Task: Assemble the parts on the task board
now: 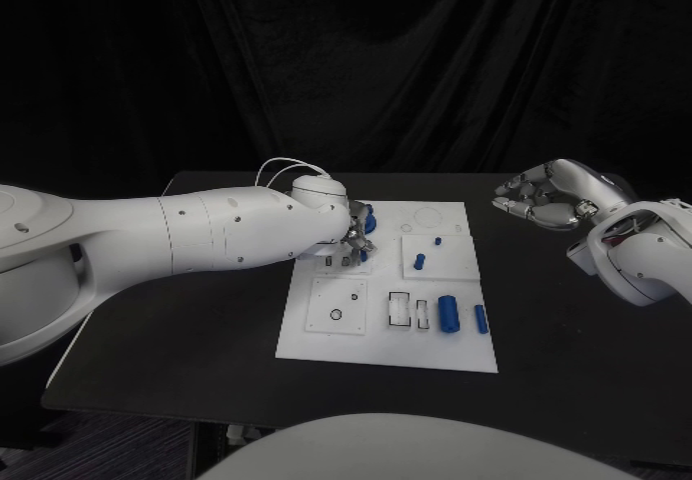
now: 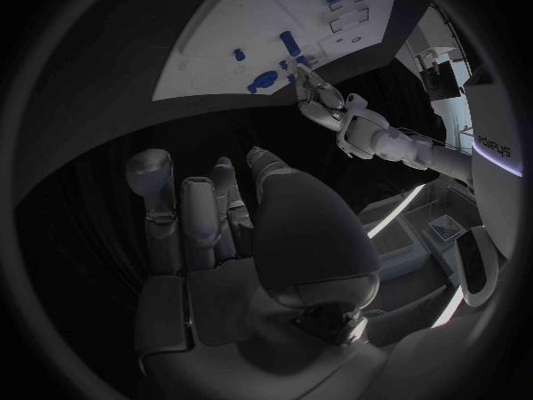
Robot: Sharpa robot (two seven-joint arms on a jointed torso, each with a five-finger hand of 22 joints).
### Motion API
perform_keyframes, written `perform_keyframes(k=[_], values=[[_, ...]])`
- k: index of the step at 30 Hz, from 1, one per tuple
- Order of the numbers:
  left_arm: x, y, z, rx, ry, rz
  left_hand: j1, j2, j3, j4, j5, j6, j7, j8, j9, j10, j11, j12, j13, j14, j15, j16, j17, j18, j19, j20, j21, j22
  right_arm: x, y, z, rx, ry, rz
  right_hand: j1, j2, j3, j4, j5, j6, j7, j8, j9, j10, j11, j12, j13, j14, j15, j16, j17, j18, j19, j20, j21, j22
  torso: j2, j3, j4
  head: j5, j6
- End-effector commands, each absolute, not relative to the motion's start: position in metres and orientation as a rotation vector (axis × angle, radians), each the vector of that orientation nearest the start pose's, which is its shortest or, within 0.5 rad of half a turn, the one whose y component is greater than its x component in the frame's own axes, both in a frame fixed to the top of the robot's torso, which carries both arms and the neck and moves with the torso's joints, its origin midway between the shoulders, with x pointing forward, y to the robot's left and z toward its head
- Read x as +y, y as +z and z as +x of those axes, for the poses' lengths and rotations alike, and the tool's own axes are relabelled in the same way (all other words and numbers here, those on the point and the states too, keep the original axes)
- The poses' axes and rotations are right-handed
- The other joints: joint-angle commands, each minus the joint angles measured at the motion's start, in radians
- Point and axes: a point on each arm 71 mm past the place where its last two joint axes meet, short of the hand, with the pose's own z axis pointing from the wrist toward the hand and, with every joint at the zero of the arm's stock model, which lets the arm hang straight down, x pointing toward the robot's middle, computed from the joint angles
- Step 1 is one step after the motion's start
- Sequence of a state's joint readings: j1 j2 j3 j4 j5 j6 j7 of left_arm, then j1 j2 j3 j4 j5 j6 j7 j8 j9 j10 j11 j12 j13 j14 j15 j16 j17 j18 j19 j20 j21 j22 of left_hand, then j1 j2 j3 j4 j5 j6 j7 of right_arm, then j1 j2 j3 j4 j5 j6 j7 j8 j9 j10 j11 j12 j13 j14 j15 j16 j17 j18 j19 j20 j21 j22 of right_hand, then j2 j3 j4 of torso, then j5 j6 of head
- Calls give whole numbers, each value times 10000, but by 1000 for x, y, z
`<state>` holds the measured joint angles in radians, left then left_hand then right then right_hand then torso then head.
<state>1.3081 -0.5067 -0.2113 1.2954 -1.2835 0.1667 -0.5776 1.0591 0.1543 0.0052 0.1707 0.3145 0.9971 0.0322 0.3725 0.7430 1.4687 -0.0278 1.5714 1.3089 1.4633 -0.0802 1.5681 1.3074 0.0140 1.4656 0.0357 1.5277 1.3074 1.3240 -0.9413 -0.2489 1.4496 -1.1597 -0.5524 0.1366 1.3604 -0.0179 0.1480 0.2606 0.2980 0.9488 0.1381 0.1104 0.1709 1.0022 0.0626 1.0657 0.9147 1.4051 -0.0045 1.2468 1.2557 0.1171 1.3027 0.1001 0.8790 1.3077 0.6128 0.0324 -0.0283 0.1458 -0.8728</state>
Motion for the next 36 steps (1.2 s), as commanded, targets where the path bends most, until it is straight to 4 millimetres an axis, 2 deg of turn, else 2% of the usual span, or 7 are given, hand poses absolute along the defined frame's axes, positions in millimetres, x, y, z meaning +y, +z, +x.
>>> perform_keyframes(k=[1,14,23,30,34,36], values=[[119,-238,508,22643,-1689,2269,-8,-93,92,0,47,61,-5,-50,21,1021,-51,-6,2619,1075,-55,27,2634,123,372,-76,-68,1613,-278,-184,490,15267,6789,306,86,-11,39,14,22,52,5,-34,-10,-35,-19,-53,-15,8,-22,19,-19,114,56,-1,-64,632,1,1,-4,-26,2],[120,-240,508,22750,-1589,2294,46,-282,629,-302,190,139,-24,-276,147,1021,-67,-6,2619,1075,-70,27,2634,125,376,-92,-92,1611,-279,-185,491,15266,6764,307,76,-9,36,32,-3,54,8,-35,-11,-41,-15,-54,-23,7,-19,19,-22,116,52,-1,-81,630,8,4,-11,-33,2],[121,-241,507,22825,-1550,2340,4,-497,1198,-564,481,224,-40,-443,296,1021,-82,-6,2619,1075,-84,27,2634,124,386,-107,-104,1622,-278,-185,491,15288,6771,298,81,-7,39,32,-5,54,7,-36,-11,-28,-16,-39,-8,7,-19,22,-20,113,58,0,-69,635,-1,8,-1,-27,2],[122,-242,506,22857,-1526,2340,-69,-720,1880,-864,753,274,-54,-588,478,1021,-96,-6,2619,1075,-99,27,2634,125,390,-123,-120,1628,-278,-185,491,15305,6775,292,86,-5,42,31,-3,55,7,-36,-11,-42,-16,-51,-24,4,-19,15,-28,116,52,0,-89,630,-3,1,-3,-10,2],[123,-242,506,22874,-1486,2317,-181,-888,2481,-1083,855,314,-54,-688,615,1021,-97,-6,2619,1075,-103,27,2634,123,398,-129,-127,1642,-278,-185,491,15314,6770,295,86,-5,42,31,-3,55,7,-36,-11,-42,-16,-51,-24,4,-19,15,-28,116,52,0,-89,630,-1,1,-3,-11,2],[124,-242,506,22869,-1473,2293,-273,-990,2825,-1201,1015,338,-53,-736,699,1021,-97,-6,2619,1075,-103,27,2634,123,400,-130,-132,1647,-278,-185,491,15321,6767,298,86,-5,42,31,-3,55,7,-36,-11,-42,-16,-51,-24,4,-19,15,-28,116,52,0,-89,630,1,0,-2,-15,2]])
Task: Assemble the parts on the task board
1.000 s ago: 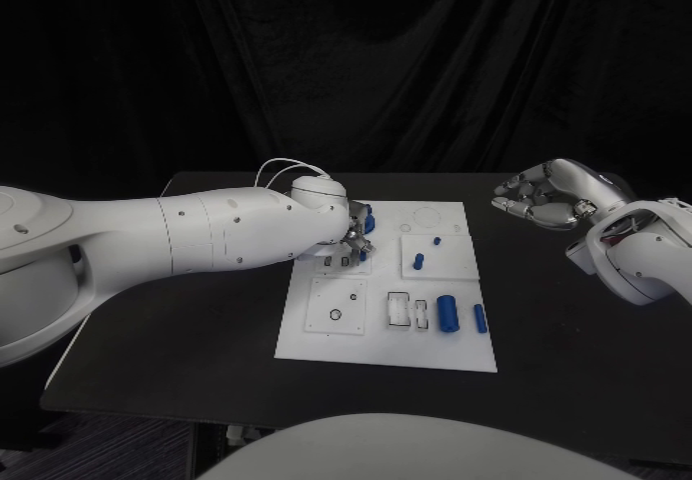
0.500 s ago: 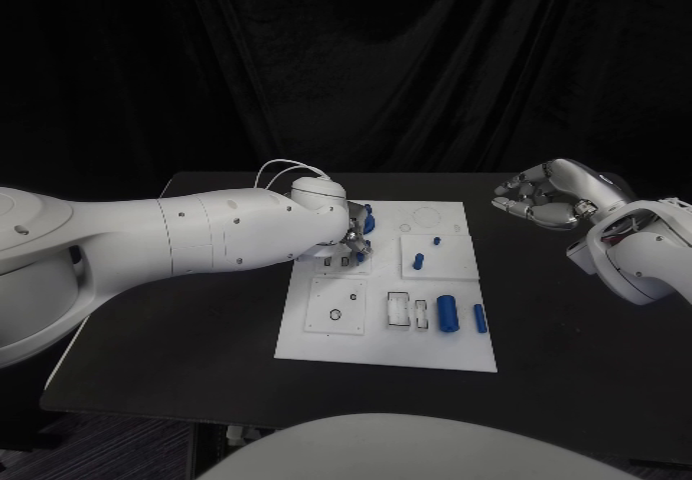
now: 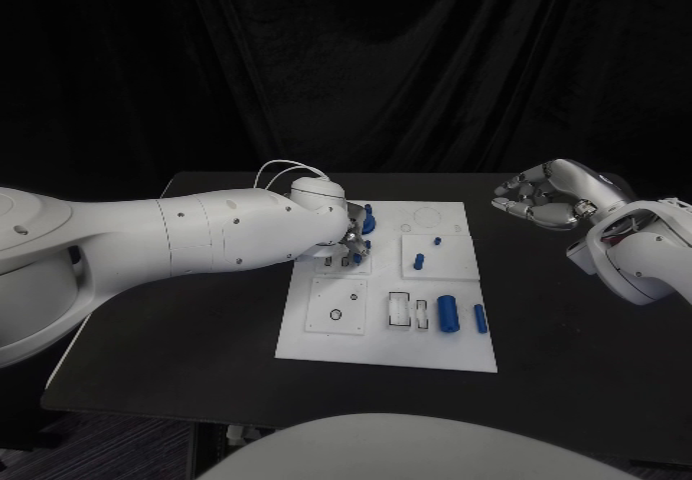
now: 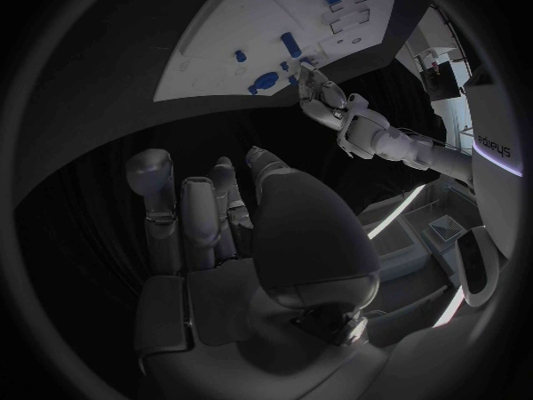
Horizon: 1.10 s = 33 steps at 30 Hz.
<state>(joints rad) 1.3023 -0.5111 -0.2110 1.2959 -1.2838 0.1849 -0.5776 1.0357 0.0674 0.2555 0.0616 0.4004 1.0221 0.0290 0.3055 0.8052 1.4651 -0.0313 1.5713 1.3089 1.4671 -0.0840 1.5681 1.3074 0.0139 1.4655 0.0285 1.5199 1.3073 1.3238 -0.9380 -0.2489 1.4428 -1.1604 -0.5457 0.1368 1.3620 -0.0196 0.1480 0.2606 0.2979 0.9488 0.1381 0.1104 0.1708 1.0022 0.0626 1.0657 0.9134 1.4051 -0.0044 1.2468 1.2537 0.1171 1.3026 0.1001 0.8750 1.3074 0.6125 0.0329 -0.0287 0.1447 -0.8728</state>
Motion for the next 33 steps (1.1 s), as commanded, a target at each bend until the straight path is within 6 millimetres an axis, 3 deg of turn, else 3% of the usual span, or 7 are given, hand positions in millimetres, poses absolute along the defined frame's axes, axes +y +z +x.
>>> perform_keyframes(k=[1,33], values=[[124,-242,506,22863,-1468,2278,-101,-173,483,-157,216,104,-20,-86,122,1057,-61,-5,2619,1037,-65,27,2634,122,407,-56,-53,1657,-278,-185,491,15325,6764,300,71,12,42,31,-2,54,7,-36,-10,-42,-16,-51,-11,4,-19,15,-8,116,52,0,-49,633,3,-5,3,-5,2],[152,-238,505,22285,-1153,1117,-612,-400,1211,-229,309,232,-15,-234,328,1057,-72,-5,2619,1037,-70,27,2634,161,324,-58,-154,1530,-283,-186,492,15324,6620,209,146,12,79,11,65,64,2,-38,-11,-50,-22,-38,-22,-12,-20,-3,-36,122,45,0,-95,632,9,-10,14,114,2]])
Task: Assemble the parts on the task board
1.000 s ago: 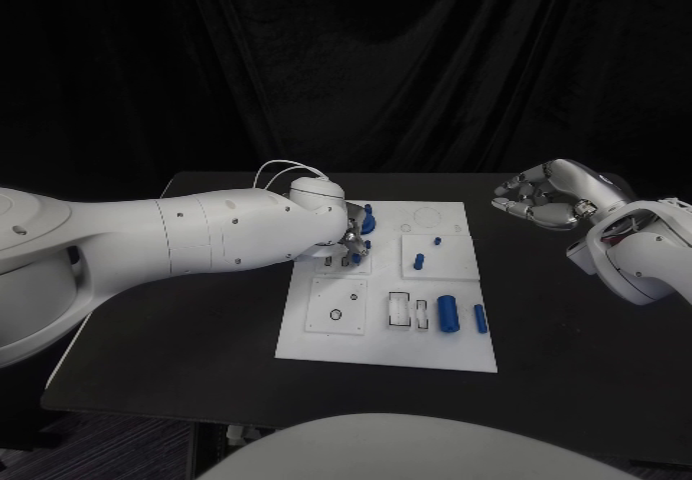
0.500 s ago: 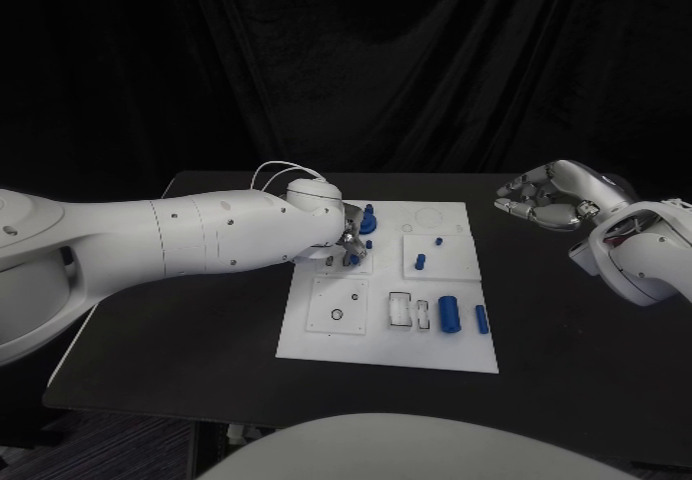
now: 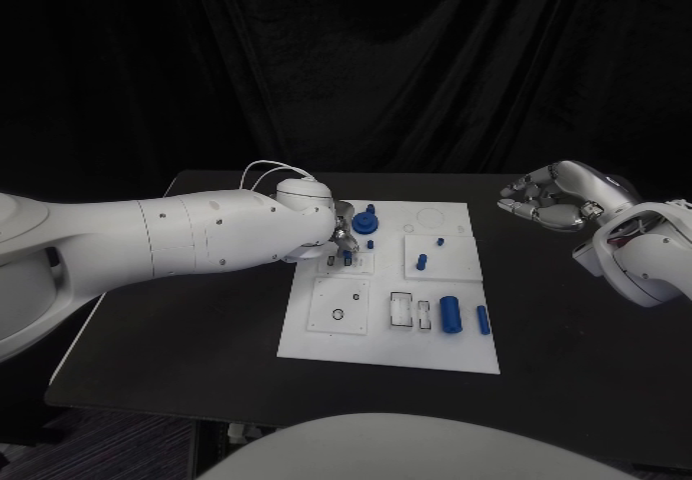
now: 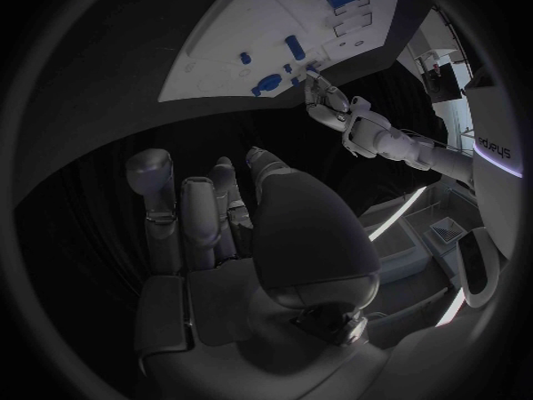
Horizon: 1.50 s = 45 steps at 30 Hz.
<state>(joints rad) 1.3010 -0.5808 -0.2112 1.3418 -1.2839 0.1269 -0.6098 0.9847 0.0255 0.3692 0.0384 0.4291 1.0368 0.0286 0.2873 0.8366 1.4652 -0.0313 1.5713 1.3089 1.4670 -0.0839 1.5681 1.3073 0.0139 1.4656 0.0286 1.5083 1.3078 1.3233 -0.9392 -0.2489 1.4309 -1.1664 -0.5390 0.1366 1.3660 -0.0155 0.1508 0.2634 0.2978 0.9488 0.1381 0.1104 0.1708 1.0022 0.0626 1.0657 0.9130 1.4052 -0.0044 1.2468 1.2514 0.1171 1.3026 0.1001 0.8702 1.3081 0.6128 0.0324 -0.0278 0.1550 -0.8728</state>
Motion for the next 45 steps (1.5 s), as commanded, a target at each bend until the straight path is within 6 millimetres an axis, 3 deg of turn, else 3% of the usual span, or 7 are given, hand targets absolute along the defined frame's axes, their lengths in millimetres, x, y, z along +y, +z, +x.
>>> perform_keyframes(k=[1,17,24,37,45], values=[[153,-239,505,22300,-1164,1059,-114,19,85,6,18,88,-10,-55,17,1056,-72,-6,2619,1037,-71,27,2635,160,325,-59,-37,1526,-284,-186,492,15284,6621,184,106,-29,51,-17,66,64,2,-39,-11,-51,-23,-38,-18,-13,-21,-3,-13,121,45,0,-46,625,8,-9,7,13,2],[160,-241,504,22680,-1671,-165,-235,9,265,20,21,104,9,-115,71,1056,-89,-6,2619,1037,-88,27,2635,191,253,-74,-117,1416,-288,-184,491,15144,6473,116,218,-39,114,-48,261,106,-9,-27,-5,11,-35,39,34,2,-32,30,1,106,89,-7,21,665,2,26,14,54,2],[161,-240,505,22545,-1726,-358,-270,15,284,39,25,130,5,-114,84,1056,-92,-6,2619,1037,-89,27,2635,192,252,-76,-120,1414,-288,-185,491,15215,6445,139,220,-43,115,-48,270,105,-8,-28,-6,10,-34,39,34,-4,-32,19,-11,107,89,-8,19,665,-5,32,-13,61,2],[163,-250,500,22540,-1848,-594,-299,45,362,50,62,129,-1,-151,95,1056,-98,-6,2619,1037,-94,27,2635,208,215,-80,-161,1356,-290,-186,491,15315,6382,173,262,-69,141,-52,385,95,-4,-40,-10,-54,-32,-9,-30,-26,-30,-9,-45,113,71,-9,-41,660,-8,-3,-16,74,2],[164,-256,496,22541,-1911,-737,-300,53,382,48,68,130,-1,-157,98,1056,-99,-6,2619,1037,-96,27,2635,217,193,-82,-184,1322,-291,-186,491,15331,6356,193,277,-76,154,-54,430,99,-3,-41,-11,-51,-32,-4,-28,-27,-30,-6,-45,116,66,-9,-62,659,-15,-10,14,33,2]])
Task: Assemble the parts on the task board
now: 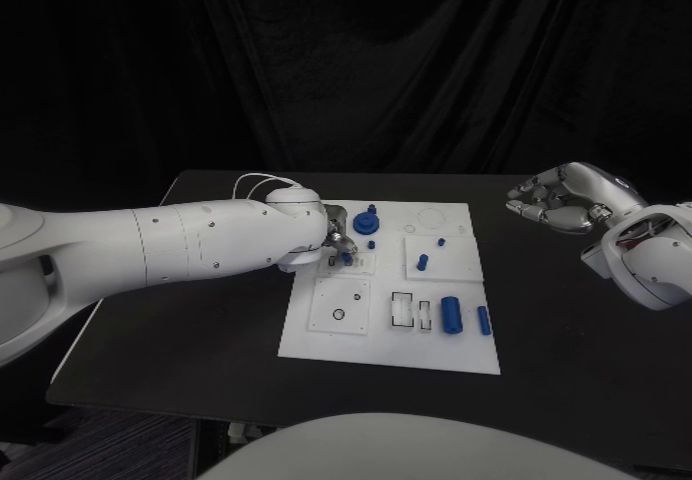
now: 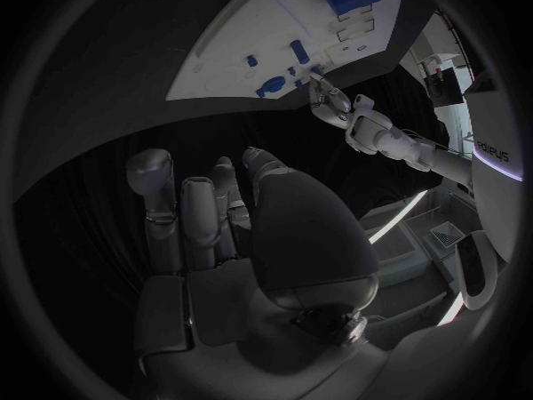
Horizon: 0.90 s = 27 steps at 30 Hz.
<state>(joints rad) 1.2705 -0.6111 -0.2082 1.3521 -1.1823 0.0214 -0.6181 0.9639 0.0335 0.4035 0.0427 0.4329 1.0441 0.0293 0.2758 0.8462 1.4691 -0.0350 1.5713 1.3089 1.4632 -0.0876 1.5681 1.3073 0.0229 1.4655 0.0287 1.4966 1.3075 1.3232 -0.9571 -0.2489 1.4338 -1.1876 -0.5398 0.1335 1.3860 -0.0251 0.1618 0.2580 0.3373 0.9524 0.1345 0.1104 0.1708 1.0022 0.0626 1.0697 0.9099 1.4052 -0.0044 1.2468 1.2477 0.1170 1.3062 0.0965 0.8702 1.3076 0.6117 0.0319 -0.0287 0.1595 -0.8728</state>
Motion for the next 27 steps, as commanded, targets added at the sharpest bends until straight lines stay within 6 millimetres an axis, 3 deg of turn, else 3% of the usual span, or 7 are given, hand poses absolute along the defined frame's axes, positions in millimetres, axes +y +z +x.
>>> perform_keyframes(k=[1,7,27], values=[[165,-256,496,22523,-1923,-764,-92,-26,39,6,31,56,-8,-43,2,1017,-62,-5,2619,1076,-58,27,2635,128,193,-83,-67,1325,-291,-186,490,15334,6353,196,78,20,44,1,36,62,33,-41,-11,-51,-32,-44,3,-27,-30,-6,-8,117,30,27,-62,664,-6,-5,21,-21,2],[167,-258,495,22440,-1968,-892,-99,-18,59,10,33,59,-6,-51,6,1017,-62,-5,2619,1076,-60,27,2635,135,176,-84,-85,1299,-292,-186,490,15375,6343,205,90,16,54,-2,64,65,32,-41,-10,-61,-33,-51,-10,-33,-30,-15,-19,117,30,26,-66,666,14,-1,-15,18,2],[170,-264,488,22517,-2053,-1003,-103,-12,85,11,32,59,-5,-62,13,1017,-61,-5,2619,1076,-60,27,2635,151,139,-85,-124,1241,-291,-187,491,15489,6311,228,114,13,71,-10,107,79,29,-37,-8,-37,-36,-31,10,-37,-32,-17,-25,119,27,26,-83,666,18,-3,2,14,2]])
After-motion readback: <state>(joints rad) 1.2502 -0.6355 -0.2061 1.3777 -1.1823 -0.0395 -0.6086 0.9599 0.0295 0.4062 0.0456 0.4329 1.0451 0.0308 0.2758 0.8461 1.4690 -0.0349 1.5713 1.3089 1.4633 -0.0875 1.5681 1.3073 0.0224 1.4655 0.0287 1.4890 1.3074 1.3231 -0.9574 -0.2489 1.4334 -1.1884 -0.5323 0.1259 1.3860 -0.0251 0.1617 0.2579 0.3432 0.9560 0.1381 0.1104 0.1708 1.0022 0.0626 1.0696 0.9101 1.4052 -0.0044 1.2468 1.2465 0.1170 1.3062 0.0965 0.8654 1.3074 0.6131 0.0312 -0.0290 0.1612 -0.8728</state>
